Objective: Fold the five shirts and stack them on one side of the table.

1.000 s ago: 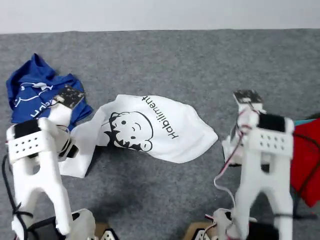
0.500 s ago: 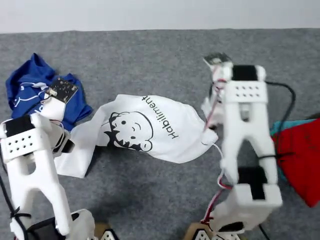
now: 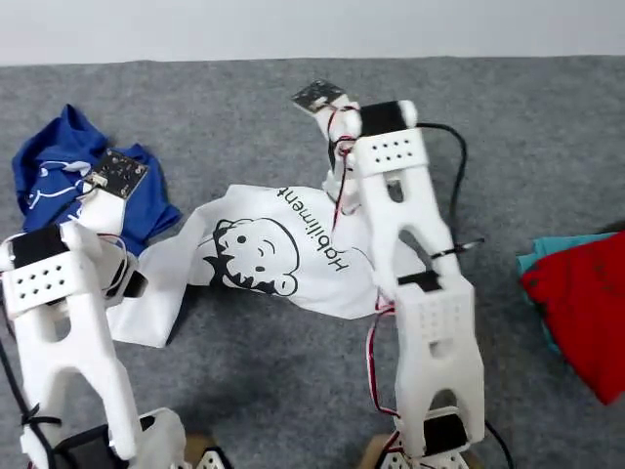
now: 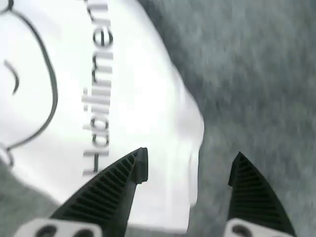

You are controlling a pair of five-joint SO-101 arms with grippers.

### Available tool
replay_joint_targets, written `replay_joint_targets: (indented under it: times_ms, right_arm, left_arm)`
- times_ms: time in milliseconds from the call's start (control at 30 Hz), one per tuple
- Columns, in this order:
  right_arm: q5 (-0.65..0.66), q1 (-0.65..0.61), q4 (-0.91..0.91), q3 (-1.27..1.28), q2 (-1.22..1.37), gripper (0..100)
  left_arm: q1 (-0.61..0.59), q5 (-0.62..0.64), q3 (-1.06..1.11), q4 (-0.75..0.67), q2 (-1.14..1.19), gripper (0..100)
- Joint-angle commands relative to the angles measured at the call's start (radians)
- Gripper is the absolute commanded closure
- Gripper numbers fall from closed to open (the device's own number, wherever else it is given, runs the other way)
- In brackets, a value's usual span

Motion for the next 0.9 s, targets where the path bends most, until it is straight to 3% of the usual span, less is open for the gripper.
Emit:
replay_joint_targets:
  times_ms: [0,300,467,700,867]
  right_arm:
    - [0.018,-0.018,0.028,-0.255,0.139,72.3]
    - [0.018,-0.031,0.038,-0.509,0.417,74.4]
    - [0.018,-0.030,0.039,-0.514,0.414,98.0]
    - [0.020,-0.005,0.045,-0.462,0.237,98.9]
    - [0.025,-0.007,0.045,-0.143,-0.005,98.9]
  left_arm:
    - [-0.003,0.009,0.007,0.000,-0.032,79]
    - [-0.002,0.009,0.041,-0.002,-0.035,79]
    - [-0.002,0.009,0.039,-0.026,-0.035,79]
    - [0.003,0.009,0.031,-0.029,-0.035,79]
    - [0.003,0.009,0.028,-0.029,-0.035,79]
